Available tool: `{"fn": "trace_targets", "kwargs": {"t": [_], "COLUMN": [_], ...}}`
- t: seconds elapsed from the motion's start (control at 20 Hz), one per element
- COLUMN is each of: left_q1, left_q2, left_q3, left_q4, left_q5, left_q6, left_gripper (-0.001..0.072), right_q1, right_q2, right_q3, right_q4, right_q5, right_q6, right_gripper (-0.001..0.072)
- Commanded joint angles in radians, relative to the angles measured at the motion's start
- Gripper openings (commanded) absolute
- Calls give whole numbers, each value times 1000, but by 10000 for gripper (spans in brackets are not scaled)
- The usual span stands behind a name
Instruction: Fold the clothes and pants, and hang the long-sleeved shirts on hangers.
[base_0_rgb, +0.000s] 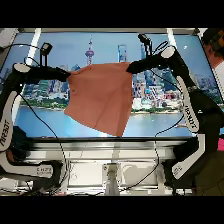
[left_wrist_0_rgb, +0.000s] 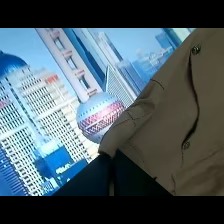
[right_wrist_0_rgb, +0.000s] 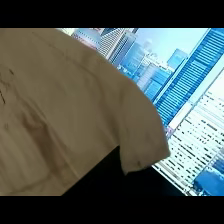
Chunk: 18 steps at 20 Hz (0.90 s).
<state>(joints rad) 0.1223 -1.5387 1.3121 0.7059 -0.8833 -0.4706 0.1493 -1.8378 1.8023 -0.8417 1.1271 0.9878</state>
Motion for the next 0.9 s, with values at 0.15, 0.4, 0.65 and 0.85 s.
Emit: {"fn": "trace_targets", "kwargs": {"t": [0.15, 0.4, 0.65, 0.85], "left_q1": [-1, -10, -6, 1], "left_q2": [88, 148, 360, 441], "left_q3": [-3, -85, -417, -599], "left_q4": [20, 19, -137, -229], "left_q5": [9, 92, 272, 277], "left_q6": [7, 9, 213, 254], "left_gripper": [15, 13, 15, 16], "right_q1": [122, 170, 186, 280], "right_q2": [158, 343, 513, 593], "right_q3": [-68, -356, -684, -829], "right_q4": [-250, -275, -108, -104], "right_q5": [-122, -354, -577, -611], "right_q6": [56, 85, 64, 66], "right_gripper": [2, 2, 4, 6]}}
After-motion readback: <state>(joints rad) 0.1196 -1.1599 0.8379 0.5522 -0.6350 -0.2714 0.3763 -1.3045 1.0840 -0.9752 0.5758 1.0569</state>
